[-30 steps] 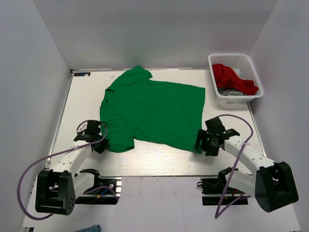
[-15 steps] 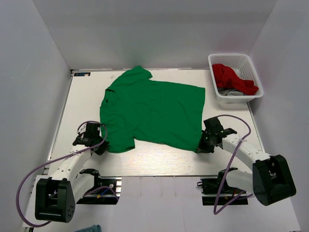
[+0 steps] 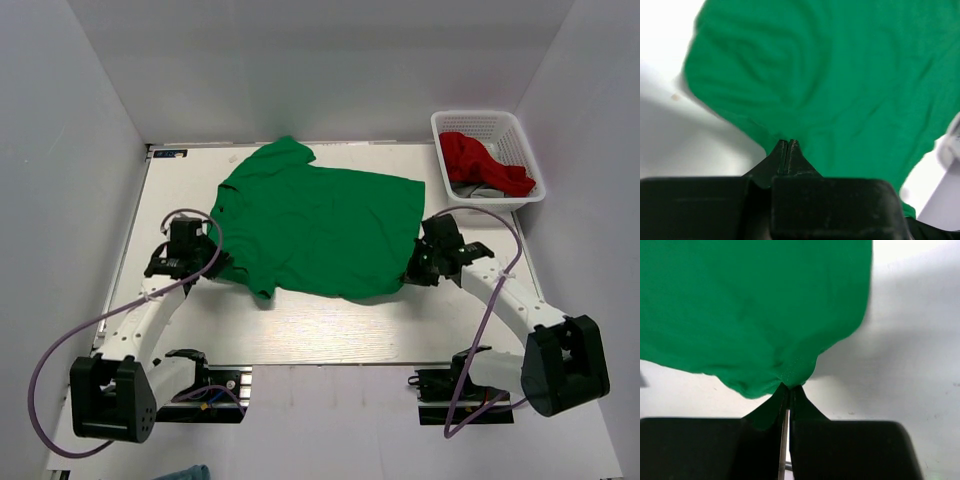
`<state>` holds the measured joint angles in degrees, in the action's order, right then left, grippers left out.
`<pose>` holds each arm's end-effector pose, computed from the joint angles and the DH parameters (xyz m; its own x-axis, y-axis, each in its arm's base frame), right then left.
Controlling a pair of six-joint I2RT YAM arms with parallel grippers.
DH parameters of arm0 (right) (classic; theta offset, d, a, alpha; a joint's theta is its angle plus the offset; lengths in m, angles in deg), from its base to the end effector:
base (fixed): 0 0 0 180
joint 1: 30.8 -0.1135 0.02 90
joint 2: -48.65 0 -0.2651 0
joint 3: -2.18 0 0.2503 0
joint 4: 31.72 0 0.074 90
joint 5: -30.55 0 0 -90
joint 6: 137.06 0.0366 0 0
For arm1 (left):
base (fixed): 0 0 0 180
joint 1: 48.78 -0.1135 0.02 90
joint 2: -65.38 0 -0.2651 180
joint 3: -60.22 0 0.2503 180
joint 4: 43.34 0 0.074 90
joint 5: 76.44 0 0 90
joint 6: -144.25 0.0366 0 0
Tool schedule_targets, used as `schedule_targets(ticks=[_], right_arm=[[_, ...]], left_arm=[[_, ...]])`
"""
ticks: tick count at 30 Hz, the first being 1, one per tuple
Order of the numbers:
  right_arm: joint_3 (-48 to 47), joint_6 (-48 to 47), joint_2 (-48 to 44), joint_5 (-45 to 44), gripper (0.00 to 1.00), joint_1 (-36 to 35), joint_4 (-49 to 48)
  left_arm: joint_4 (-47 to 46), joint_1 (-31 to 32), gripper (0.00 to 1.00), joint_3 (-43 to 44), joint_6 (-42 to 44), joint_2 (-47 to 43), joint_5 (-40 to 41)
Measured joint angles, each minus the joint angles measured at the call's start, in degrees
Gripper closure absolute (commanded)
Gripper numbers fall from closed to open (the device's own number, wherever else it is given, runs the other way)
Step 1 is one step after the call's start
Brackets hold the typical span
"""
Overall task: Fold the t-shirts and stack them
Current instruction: Fold the flattened tshirt in 1/3 of the way
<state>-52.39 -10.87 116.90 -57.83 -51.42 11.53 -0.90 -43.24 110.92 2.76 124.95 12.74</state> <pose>0.2105 0.0803 0.2079 -0.8494 0.3110 -0.4264 0.1674 0.9249 0.3413 0.2012 -0.0200 0.2172 -0.5662 -0.7312 -0.3805 -0.5423 0.6781 -0.4961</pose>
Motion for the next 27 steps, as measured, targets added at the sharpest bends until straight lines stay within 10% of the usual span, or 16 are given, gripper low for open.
schedule_targets(ticks=[27], right_arm=[[-35.9,-3.0,27.8,-12.2,1.00,6.1,0.7]], left_arm=[[-3.2,-0.6,1.00,49.7,2.2,49.2,3.4]])
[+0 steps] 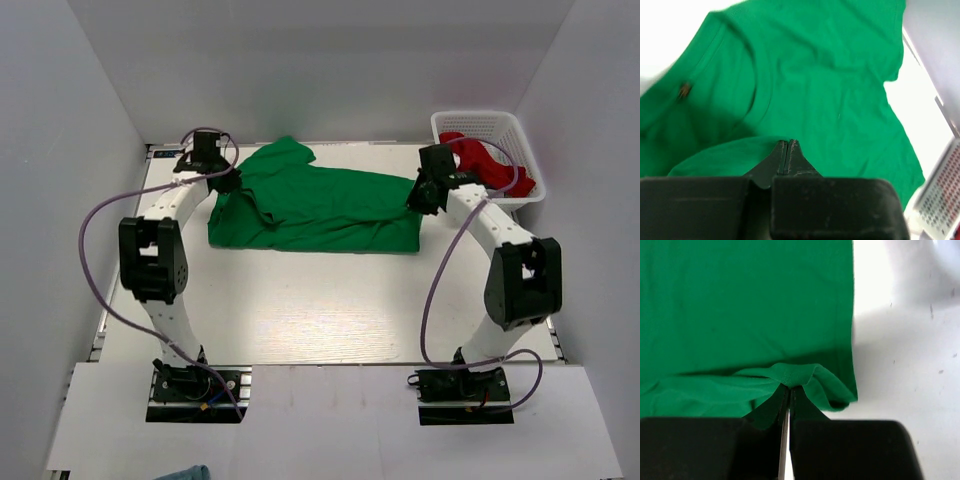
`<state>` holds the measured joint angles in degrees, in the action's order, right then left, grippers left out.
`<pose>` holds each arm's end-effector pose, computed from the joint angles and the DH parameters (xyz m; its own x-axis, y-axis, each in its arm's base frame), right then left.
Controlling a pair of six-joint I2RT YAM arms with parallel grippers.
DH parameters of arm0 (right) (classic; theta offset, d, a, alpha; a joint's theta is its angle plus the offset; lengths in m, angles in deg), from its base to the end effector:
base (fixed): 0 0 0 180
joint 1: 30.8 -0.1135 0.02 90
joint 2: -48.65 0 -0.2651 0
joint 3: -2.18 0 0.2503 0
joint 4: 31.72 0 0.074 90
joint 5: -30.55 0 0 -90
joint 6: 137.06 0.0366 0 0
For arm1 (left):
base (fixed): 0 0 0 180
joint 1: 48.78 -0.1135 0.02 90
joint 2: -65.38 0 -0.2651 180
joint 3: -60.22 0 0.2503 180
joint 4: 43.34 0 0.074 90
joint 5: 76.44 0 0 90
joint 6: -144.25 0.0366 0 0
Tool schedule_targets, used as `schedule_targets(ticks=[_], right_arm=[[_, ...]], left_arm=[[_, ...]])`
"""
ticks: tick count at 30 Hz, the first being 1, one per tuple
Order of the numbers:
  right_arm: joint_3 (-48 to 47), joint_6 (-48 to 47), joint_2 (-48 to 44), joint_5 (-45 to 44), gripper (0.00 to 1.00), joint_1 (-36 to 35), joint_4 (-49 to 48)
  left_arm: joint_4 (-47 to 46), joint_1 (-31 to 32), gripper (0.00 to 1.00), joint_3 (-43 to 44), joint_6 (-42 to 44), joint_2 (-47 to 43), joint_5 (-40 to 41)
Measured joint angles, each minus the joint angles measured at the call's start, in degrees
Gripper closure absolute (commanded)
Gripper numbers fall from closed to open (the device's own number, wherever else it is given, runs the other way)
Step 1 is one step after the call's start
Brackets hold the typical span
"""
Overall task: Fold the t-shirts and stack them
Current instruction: Fold the flattened tshirt in 1/3 of the way
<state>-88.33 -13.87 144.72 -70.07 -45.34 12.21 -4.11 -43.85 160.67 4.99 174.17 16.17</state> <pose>0.3585 0.0860 0.2693 -0.6875 0.3775 -0.6203 0.2933 0.9258 0.2383 0.4262 -0.0351 0.2466 -0.5218 -0.7147 -0.4658 -0.5211 0.6993 -0.4893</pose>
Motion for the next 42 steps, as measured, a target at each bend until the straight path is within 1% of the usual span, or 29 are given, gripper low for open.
schedule_targets(ticks=[4,8,12,15,17,20,25,29,31,37,42], right_arm=[[-3.8,0.1,5.9,-0.8,1.00,1.5,0.2],[-4.4,1.3,9.4,-0.9,1.00,3.0,1.2],[-2.0,1.4,9.1,0.7,1.00,3.7,0.7],[2.9,1.1,6.0,3.0,1.00,3.6,-0.7],[7.4,1.0,1.9,5.1,1.00,3.5,-1.2],[14.2,1.0,-6.5,8.0,1.00,3.3,-2.1],[27.2,1.3,-22.1,13.0,1.00,3.2,-3.3],[37.4,1.3,-30.4,14.8,1.00,3.1,-2.6],[40.9,1.3,-33.5,15.1,1.00,3.1,-1.2],[45.1,1.2,-39.9,15.7,1.00,3.1,0.5],[46.5,1.3,-41.6,15.8,1.00,3.1,0.6]], left_arm=[[-0.7,0.0,1.00,7.4,0.9,8.1,0.6],[-1.4,0.0,1.00,11.8,1.4,13.5,1.5],[-2.3,0.0,1.00,11.2,1.7,13.7,2.5],[-4.4,0.0,1.00,6.1,1.8,10.4,2.6],[-4.9,0.0,1.00,0.6,1.9,6.3,2.6],[-5.1,0.0,1.00,-8.4,1.7,-2.1,3.2],[-4.0,0.4,1.00,-25.1,-0.7,-23.6,7.1],[-3.1,0.5,1.00,-39.5,-3.2,-42.0,8.9],[-0.9,0.5,1.00,-44.1,-4.0,-48.0,9.3],[4.7,0.5,1.00,-51.3,-5.8,-56.1,9.3],[7.6,0.5,1.00,-53.2,-6.6,-58.4,9.3]])
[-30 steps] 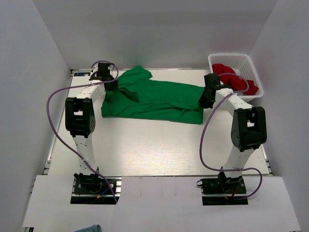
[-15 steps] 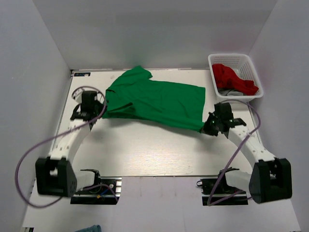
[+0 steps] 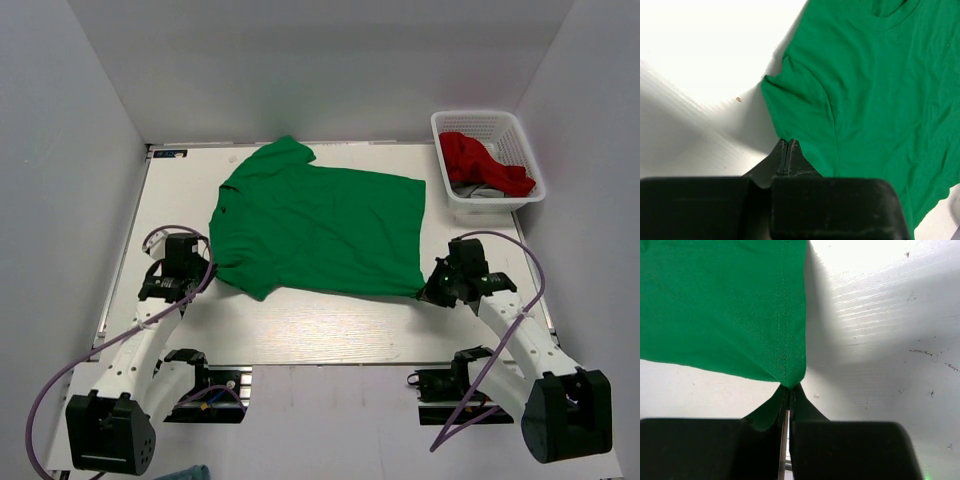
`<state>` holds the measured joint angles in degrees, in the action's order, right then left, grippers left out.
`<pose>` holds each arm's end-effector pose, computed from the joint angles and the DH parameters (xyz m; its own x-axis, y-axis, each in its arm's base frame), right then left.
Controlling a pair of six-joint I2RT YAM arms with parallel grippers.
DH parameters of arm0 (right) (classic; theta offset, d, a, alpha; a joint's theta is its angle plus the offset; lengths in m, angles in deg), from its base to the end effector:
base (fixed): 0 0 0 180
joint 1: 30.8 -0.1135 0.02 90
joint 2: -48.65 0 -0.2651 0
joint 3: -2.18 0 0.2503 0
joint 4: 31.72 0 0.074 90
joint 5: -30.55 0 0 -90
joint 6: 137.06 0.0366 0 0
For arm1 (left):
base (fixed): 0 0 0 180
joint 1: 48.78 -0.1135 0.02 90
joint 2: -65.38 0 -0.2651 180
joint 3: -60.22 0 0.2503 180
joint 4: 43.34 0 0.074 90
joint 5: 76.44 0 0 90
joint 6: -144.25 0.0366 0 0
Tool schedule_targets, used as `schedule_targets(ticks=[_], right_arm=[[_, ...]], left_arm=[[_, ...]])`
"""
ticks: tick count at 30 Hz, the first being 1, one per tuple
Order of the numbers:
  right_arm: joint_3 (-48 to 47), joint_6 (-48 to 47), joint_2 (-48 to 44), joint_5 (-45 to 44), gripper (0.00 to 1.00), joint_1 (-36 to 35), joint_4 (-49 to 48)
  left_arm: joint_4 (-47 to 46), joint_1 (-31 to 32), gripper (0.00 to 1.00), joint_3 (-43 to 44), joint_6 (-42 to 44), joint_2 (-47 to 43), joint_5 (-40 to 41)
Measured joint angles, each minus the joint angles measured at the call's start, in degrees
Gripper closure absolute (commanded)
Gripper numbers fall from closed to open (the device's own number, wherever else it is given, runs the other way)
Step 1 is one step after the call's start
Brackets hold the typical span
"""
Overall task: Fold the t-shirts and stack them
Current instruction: Fold the flattened tshirt in 1/3 of the way
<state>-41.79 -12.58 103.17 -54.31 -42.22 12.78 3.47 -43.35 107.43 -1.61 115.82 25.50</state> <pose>0.1714 0.0380 0.1930 -0.8024 0.4131 -0.4307 0.2508 0.8883 0.3848 0.1715 -0.0087 0.2196 -0.3954 -0.7758 -0.4917 -0.6538 0.6137 -0.4426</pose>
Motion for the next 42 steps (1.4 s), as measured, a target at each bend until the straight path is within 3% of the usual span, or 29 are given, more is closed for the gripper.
schedule_targets(ticks=[7,19,30,32,33,34,36,37,39,41,42], right_arm=[[-1.8,-0.1,5.2,0.2,1.00,0.0,-0.8],[-17.4,-0.9,19.3,-1.4,1.00,0.2,-2.6],[-33.9,-1.7,35.5,-6.3,1.00,2.8,-2.0],[-36.3,-1.9,38.6,-6.5,0.90,3.3,-2.4],[-37.5,-2.3,40.2,-6.3,0.74,3.6,-2.4],[-38.9,-2.9,42.1,-6.1,0.62,3.9,-2.5],[-41.6,-4.6,45.7,-6.1,0.41,4.3,-2.6],[-42.8,-5.0,47.3,-6.0,0.38,4.3,-2.6],[-44.8,-6.2,49.5,-6.3,0.28,4.6,-2.6],[-45.5,-7.1,49.9,-6.7,0.11,4.6,-2.6],[-45.5,-7.7,49.5,-6.9,0.10,4.6,-2.5]], left_arm=[[-1.4,0.0,1.00,4.4,-0.1,6.9,-0.2],[-4.3,-0.1,1.00,22.9,0.8,23.5,0.0],[-6.6,-0.5,1.00,42.8,2.3,47.9,0.9],[-6.6,-0.6,1.00,45.7,2.5,51.4,1.1],[-6.7,-0.6,0.99,47.8,2.9,53.6,1.1],[-6.8,-0.7,0.91,49.7,3.3,55.8,1.0],[-7.1,-0.7,0.33,54.0,5.0,60.5,0.9],[-7.4,-0.7,0.01,56.4,6.1,62.9,0.4],[-6.4,-0.7,0.00,63.0,7.8,68.2,-0.6],[-4.5,-0.7,0.00,71.4,10.1,73.7,-1.0],[-3.1,-0.7,0.00,75.6,11.3,76.1,-1.0]])
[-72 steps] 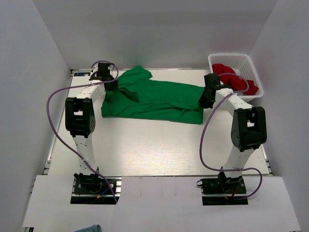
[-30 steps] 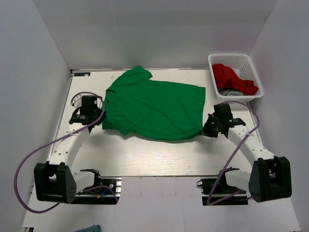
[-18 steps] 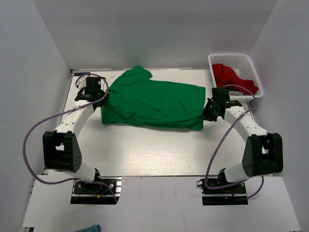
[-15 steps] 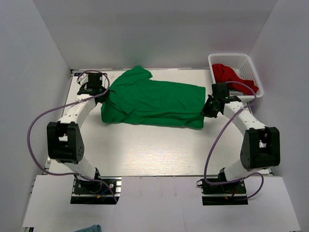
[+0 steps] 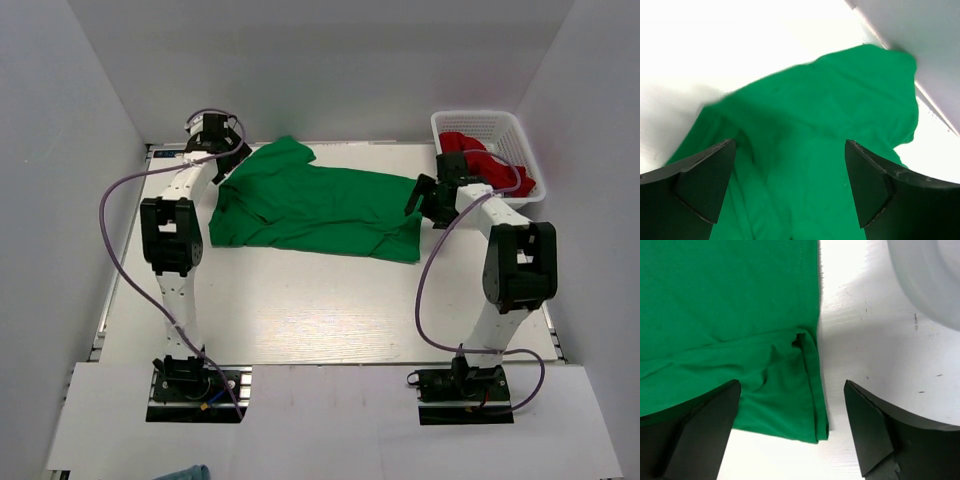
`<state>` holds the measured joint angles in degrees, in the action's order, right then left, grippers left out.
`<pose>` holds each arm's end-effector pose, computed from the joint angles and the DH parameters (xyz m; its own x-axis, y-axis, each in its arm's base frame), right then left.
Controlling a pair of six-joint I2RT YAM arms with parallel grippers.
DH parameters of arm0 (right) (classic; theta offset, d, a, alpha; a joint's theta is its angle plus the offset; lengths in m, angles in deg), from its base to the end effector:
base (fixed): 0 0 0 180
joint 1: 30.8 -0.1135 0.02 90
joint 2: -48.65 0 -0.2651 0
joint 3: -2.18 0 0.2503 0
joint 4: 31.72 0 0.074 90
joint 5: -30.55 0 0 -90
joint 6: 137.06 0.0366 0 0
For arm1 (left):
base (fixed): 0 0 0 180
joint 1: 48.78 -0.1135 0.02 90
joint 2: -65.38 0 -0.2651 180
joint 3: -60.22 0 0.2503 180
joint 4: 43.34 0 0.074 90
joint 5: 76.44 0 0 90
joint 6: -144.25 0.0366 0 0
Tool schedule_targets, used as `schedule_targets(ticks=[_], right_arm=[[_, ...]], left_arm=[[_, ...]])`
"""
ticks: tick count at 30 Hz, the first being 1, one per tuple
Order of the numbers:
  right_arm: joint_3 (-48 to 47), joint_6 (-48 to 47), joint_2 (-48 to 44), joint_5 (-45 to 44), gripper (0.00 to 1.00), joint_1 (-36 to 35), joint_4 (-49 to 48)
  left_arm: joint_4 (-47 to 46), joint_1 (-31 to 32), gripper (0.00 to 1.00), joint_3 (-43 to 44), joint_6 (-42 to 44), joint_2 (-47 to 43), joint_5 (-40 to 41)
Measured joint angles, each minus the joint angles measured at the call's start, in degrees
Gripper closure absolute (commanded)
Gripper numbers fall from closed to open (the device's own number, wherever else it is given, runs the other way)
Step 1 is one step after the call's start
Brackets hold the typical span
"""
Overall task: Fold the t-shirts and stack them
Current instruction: Fold the flattened tshirt in 1/3 of the way
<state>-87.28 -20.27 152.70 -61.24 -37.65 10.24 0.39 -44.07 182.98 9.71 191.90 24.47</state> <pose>0.3849 0.0451 0.2154 -0.7855 0.3594 -0.5038 0.2822 0.9325 0.2252 0.5007 -0.0343 0.2291 -0.4908 -0.6506 -0.5795 -0.5487 0.7475 -0.3745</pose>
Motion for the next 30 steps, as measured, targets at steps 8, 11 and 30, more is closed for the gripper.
schedule_targets(ticks=[8,11,30], right_arm=[[8.6,-2.7,-10.7,3.9,0.10,-2.4,-4.5],[11.9,-2.8,-11.3,7.5,0.10,-4.5,-7.3],[27.1,1.4,-12.3,9.4,0.10,-5.5,-18.2]], left_arm=[[0.8,0.3,0.00,-16.7,5.2,-12.2,-1.7],[-3.5,0.4,0.00,-30.7,5.1,-20.9,-5.4],[-7.5,0.4,0.00,-44.3,2.0,-22.6,-5.5]])
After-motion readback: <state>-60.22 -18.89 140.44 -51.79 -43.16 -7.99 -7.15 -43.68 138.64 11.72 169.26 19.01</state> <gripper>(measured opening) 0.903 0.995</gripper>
